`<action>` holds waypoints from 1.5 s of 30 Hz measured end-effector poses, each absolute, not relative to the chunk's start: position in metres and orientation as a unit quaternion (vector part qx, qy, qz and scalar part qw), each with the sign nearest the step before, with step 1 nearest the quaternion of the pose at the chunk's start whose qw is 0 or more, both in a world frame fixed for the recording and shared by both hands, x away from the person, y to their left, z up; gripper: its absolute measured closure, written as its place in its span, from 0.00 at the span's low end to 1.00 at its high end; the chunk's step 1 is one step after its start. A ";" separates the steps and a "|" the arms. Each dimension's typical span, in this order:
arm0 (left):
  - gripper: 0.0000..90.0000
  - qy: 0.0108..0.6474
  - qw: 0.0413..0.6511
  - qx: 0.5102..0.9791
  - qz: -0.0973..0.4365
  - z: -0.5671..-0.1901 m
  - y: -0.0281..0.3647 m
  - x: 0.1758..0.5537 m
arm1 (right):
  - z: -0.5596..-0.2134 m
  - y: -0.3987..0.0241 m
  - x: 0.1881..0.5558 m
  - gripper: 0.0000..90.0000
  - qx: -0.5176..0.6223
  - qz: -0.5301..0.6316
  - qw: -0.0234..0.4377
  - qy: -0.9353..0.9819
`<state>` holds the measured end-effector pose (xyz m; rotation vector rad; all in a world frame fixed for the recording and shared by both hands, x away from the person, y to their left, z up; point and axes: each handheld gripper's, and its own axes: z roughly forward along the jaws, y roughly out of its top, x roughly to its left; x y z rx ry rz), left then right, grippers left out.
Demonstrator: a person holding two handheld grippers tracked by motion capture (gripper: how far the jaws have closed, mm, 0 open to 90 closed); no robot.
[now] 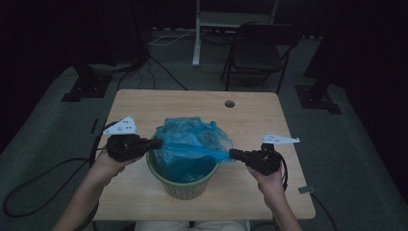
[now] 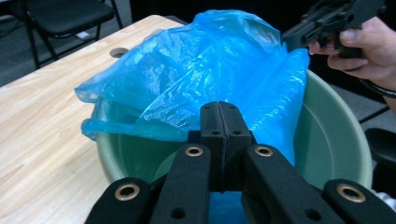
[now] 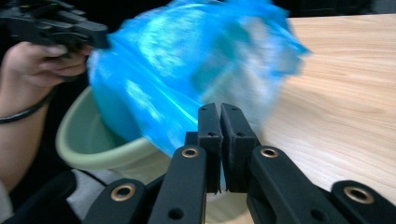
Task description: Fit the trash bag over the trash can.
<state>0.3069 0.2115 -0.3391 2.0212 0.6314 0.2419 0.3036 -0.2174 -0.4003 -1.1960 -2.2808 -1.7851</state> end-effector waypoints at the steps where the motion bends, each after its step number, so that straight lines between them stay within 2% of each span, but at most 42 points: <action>1: 1.00 0.257 0.498 0.824 0.083 -0.339 0.215 0.307 | -0.400 -0.222 0.305 1.00 -0.390 -0.572 -0.002 -0.722; 4: 1.00 0.257 0.501 0.822 0.079 -0.336 0.216 0.307 | -0.395 -0.231 0.312 1.00 -0.402 -0.580 -0.008 -0.709; 6: 1.00 0.251 0.496 0.827 0.081 -0.333 0.213 0.307 | -0.388 -0.231 0.319 0.93 -0.403 -0.587 -0.008 -0.702; 8: 0.88 0.252 0.492 0.828 0.093 -0.331 0.210 0.307 | -0.379 -0.228 0.327 0.89 -0.405 -0.592 -0.018 -0.697; 11: 0.70 0.255 0.487 0.829 0.104 -0.326 0.204 0.309 | -0.365 -0.222 0.339 0.76 -0.401 -0.601 -0.020 -0.692; 12: 0.66 0.257 0.485 0.829 0.105 -0.324 0.201 0.310 | -0.362 -0.219 0.343 0.68 -0.400 -0.601 -0.018 -0.691; 13: 0.66 0.255 0.487 0.828 0.107 -0.323 0.199 0.312 | -0.357 -0.213 0.349 0.65 -0.397 -0.602 -0.012 -0.693; 14: 0.59 0.261 0.487 0.827 0.107 -0.321 0.197 0.314 | -0.355 -0.208 0.354 0.63 -0.396 -0.598 -0.009 -0.697; 20: 0.54 0.271 0.488 0.823 0.103 -0.322 0.194 0.318 | -0.364 -0.174 0.375 0.55 -0.395 -0.557 0.021 -0.730; 23: 0.51 0.279 0.491 0.819 0.100 -0.326 0.200 0.318 | -0.373 -0.167 0.378 0.62 -0.397 -0.542 0.027 -0.740; 24: 0.51 0.285 0.492 0.816 0.100 -0.326 0.203 0.318 | -0.374 -0.166 0.377 0.77 -0.397 -0.539 0.022 -0.743; 27: 0.49 0.300 0.500 0.806 0.100 -0.326 0.214 0.317 | -0.373 -0.167 0.375 1.00 -0.393 -0.536 0.014 -0.747; 34: 0.49 0.302 0.512 0.794 0.124 -0.306 0.207 0.311 | -0.350 -0.164 0.370 1.00 -0.379 -0.559 -0.018 -0.737; 39: 0.44 0.297 0.515 0.794 0.130 -0.296 0.186 0.314 | -0.334 -0.145 0.359 1.00 -0.332 -0.572 -0.020 -0.749; 45: 0.42 0.296 0.502 0.803 0.129 -0.291 0.159 0.322 | -0.332 -0.114 0.338 1.00 -0.275 -0.560 -0.008 -0.781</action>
